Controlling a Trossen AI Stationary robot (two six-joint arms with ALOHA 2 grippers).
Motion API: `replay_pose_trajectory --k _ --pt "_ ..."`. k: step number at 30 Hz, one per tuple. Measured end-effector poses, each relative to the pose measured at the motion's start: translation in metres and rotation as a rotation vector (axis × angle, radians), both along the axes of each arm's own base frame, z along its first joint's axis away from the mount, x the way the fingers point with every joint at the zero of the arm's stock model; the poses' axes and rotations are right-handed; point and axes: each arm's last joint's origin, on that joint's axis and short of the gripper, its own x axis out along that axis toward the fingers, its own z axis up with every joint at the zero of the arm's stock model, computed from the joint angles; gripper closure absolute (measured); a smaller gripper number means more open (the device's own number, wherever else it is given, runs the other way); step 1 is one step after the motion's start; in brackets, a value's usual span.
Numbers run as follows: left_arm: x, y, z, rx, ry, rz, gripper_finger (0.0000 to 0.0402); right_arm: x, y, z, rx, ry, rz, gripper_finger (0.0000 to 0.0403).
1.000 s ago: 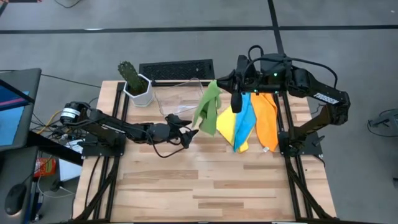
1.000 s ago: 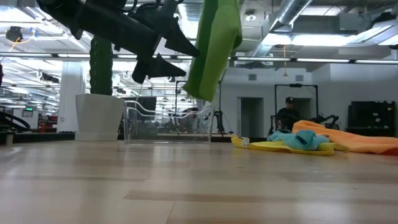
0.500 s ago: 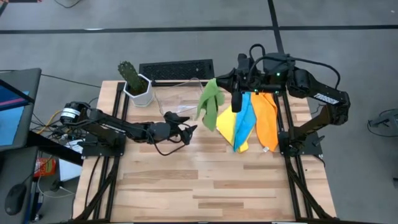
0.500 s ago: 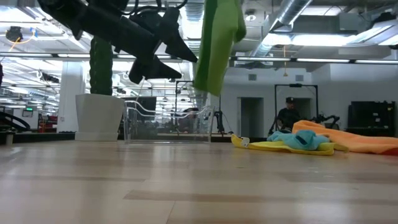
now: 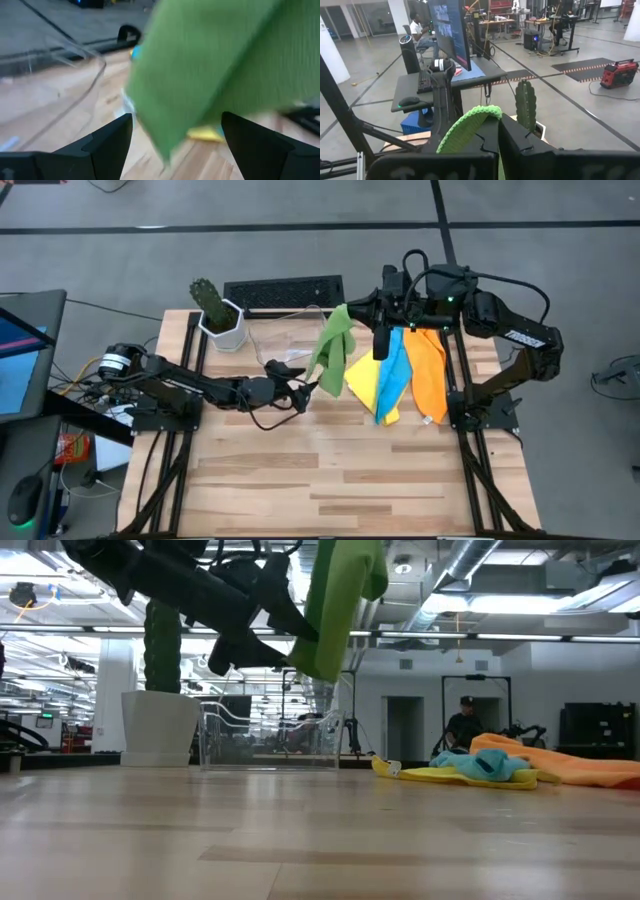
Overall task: Fold microfiber towels
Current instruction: Fold the green microfiber cloth
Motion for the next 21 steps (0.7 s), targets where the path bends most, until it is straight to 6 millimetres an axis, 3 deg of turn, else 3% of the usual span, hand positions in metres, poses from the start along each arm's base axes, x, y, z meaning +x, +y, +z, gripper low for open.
replay_pose_trajectory --k 6,11,15,21 --pt "0.019 -0.001 -0.016 -0.011 0.049 0.023 0.0136 0.0 0.0 0.002 0.0 -0.021 0.001 0.0376" --pt "0.036 -0.002 -0.008 0.045 0.08 0.041 0.0167 0.0 0.0 0.002 0.0 -0.02 0.002 0.0379" --pt "0.038 -0.002 -0.003 0.099 0.179 0.038 0.0177 0.0 0.0 0.002 0.0 -0.019 0.002 0.0374" --pt "0.039 0.002 0.002 0.134 0.179 0.114 0.0179 0.0 0.001 0.002 0.003 -0.019 0.022 0.0377"
